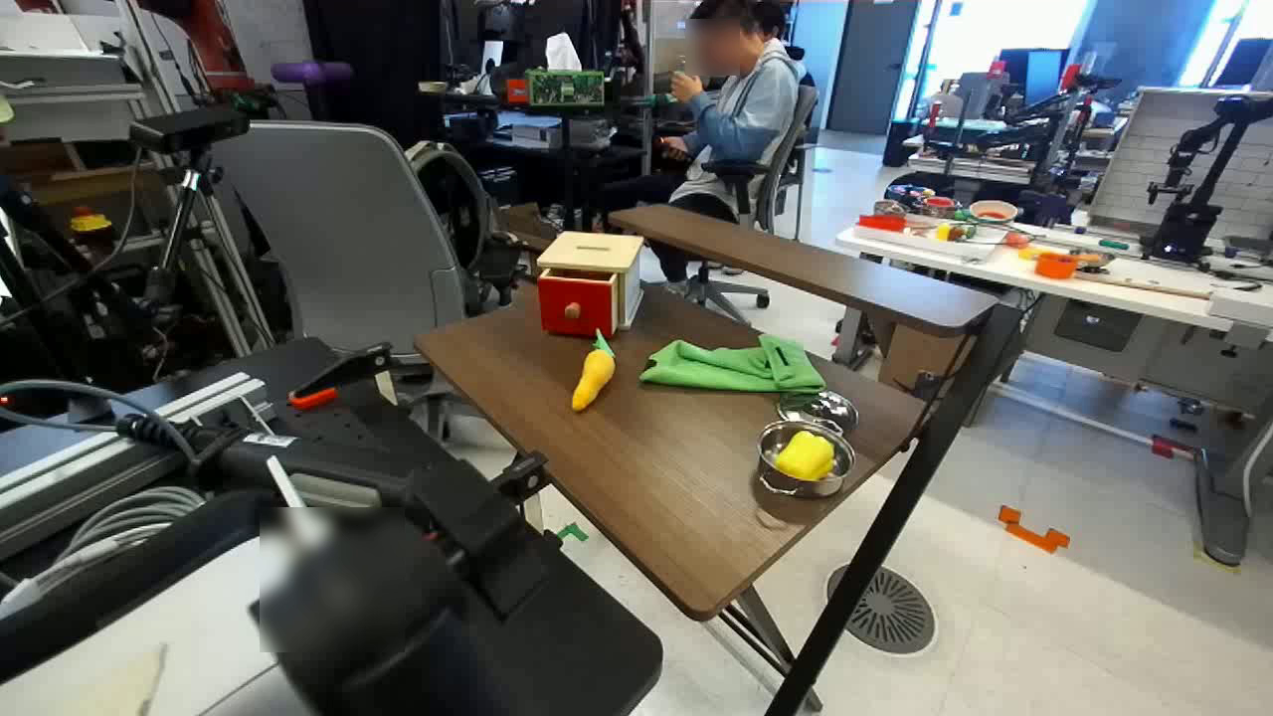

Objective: Close the drawer

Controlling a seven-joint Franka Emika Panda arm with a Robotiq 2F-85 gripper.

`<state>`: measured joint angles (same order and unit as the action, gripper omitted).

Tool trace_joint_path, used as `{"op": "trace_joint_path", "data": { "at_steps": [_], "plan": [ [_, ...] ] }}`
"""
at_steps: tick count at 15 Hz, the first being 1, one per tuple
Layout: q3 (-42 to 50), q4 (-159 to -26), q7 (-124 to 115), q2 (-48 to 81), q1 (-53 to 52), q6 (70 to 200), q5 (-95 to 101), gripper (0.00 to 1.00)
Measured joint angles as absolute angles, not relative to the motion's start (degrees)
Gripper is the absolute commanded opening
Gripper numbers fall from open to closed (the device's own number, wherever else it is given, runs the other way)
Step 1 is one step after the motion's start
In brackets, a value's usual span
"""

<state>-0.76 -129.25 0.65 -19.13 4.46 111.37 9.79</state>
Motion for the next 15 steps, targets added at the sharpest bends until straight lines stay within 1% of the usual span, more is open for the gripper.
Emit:
{"op": "trace_joint_path", "data": {
  "at_steps": [10, 12, 15],
  "plan": [
    [-0.8, -129.4, 0.8, -18.9, 4.1, 111.6, 9.8, 1.00],
    [-0.9, -130.0, 1.2, -17.7, 3.2, 114.3, 9.8, 1.00],
    [-1.5, -131.5, 2.2, -13.0, 1.1, 123.7, 9.8, 1.00]
  ]
}}
